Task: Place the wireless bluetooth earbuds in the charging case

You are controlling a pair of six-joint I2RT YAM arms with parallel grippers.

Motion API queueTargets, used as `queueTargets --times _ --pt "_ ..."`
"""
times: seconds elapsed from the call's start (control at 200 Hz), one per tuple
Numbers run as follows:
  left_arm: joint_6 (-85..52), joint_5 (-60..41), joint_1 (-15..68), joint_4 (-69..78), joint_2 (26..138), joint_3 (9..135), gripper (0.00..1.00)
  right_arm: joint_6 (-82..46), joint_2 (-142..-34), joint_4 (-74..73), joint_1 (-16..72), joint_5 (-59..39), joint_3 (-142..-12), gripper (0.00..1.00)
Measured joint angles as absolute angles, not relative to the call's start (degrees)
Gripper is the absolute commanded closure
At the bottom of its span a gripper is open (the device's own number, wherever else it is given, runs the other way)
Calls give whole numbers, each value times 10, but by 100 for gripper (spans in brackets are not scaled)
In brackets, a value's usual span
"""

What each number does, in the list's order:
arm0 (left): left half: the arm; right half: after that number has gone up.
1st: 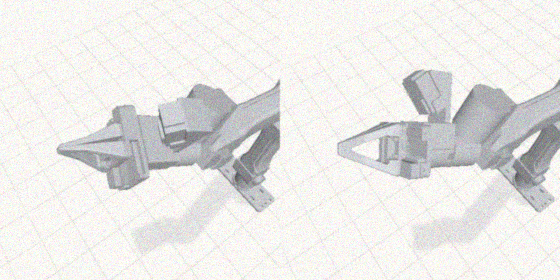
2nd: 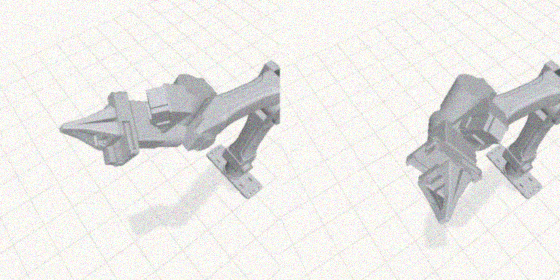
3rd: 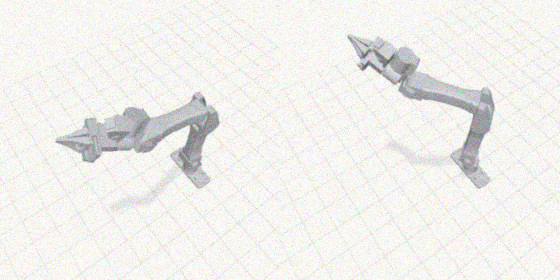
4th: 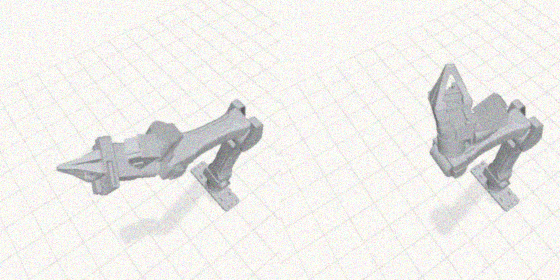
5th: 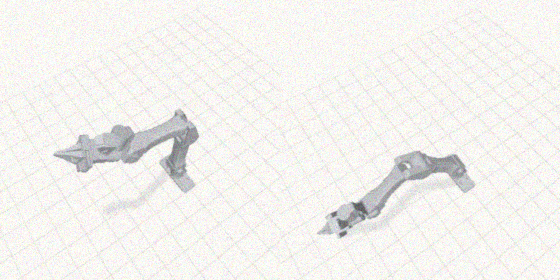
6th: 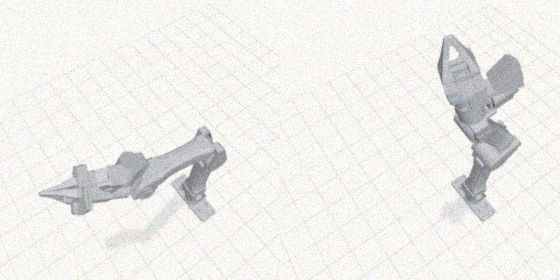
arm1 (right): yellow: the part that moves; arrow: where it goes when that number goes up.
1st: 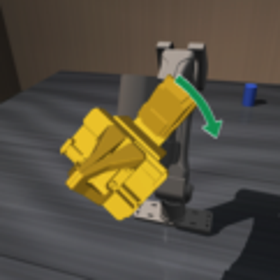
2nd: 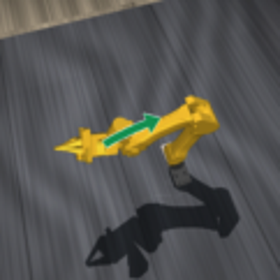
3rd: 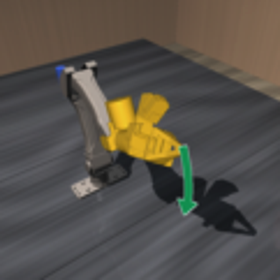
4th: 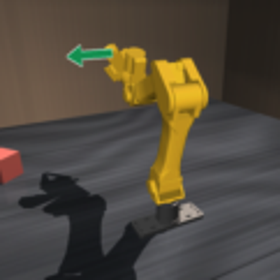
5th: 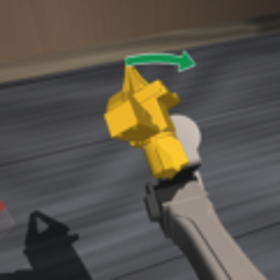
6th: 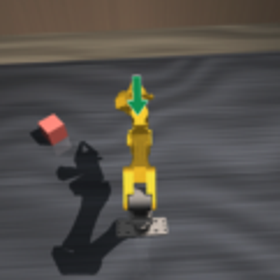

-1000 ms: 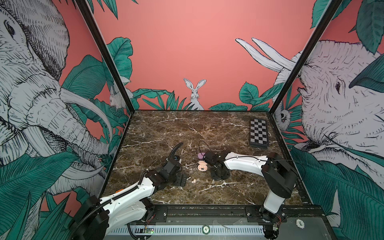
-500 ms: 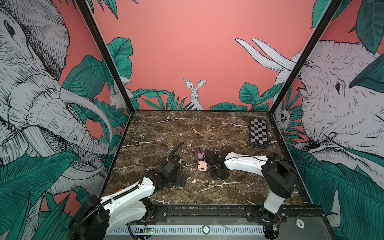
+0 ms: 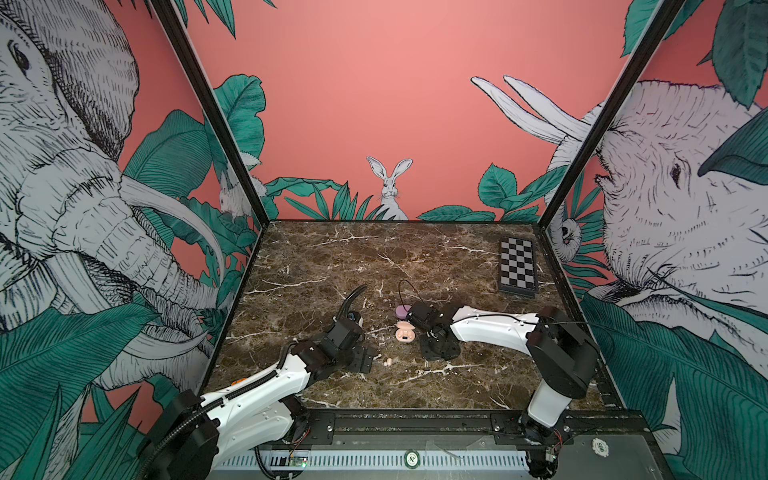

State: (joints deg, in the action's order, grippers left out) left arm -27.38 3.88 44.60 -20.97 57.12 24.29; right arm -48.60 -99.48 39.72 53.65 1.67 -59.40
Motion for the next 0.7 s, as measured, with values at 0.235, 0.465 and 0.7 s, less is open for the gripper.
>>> queueTargets --times 0.235,0.465,0.7 --pt "-274 39 446 -209 574 243 1 -486 -995 394 544 20 -594 79" --pt "-274 39 446 -208 574 243 1 -484 -995 393 547 26 -594 76" --pt "-274 39 446 -208 576 243 1 -480 -995 384 548 25 -594 75"
